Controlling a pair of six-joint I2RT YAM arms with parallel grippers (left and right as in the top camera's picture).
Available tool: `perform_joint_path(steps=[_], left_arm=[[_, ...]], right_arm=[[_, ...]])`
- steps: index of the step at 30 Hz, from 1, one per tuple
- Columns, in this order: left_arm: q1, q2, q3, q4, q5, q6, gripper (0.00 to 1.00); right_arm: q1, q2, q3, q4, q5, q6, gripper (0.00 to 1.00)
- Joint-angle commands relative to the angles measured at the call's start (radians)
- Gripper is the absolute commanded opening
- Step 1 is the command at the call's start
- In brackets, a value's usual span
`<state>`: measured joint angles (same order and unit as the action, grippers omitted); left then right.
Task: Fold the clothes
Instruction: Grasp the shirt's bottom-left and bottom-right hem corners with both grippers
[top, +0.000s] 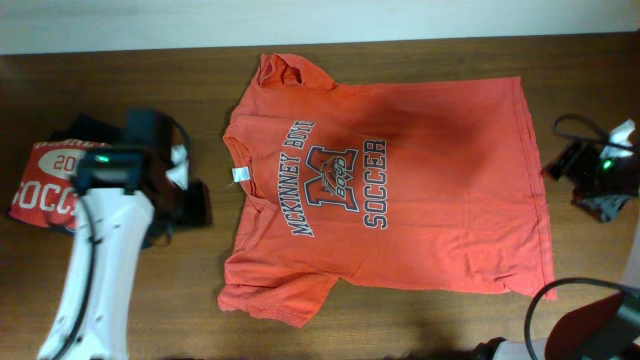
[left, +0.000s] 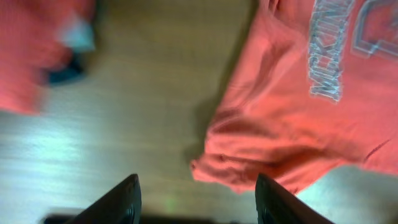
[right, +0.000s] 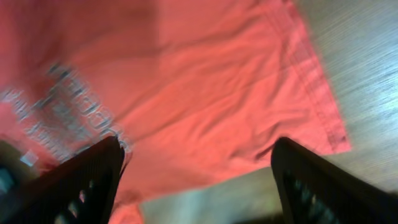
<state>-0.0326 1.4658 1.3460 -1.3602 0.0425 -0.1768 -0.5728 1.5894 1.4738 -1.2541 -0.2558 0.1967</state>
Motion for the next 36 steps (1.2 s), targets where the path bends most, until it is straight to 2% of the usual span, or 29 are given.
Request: perform_joint_path(steps=[1,9,20,25,29,36], left_arm=[[-0.011,-0.002,-0.166,0.054,0.131,0.013,0.59],[-0.011,-0.002,-0.425,0.155,0.266,-0.02,0.59],[-0.011,-0.002,-0.651,0.276,0.285,-0.145,0.59],[-0.011,-0.002,-0.696,0.346,0.214,-0.22,0.59],[-0.01,-0.002,-0.695,0.392,0.212,-0.218,0.59],[-0.01,-0.003,-0.661,0.374,0.171,-0.212,0.59]], right_arm=[[-0.011,0.014,-0.132,0.031,0.106,0.029,0.78],[-0.077,0.024,-0.325,0.09,0.107,0.03,0.79],[-0.143,0.024,-0.404,0.132,0.095,0.056,0.81],[-0.143,0.024,-0.404,0.138,0.08,0.055,0.81],[-0.143,0.024,-0.404,0.143,0.08,0.055,0.81],[-0.143,0.024,-0.404,0.149,0.08,0.055,0.81]])
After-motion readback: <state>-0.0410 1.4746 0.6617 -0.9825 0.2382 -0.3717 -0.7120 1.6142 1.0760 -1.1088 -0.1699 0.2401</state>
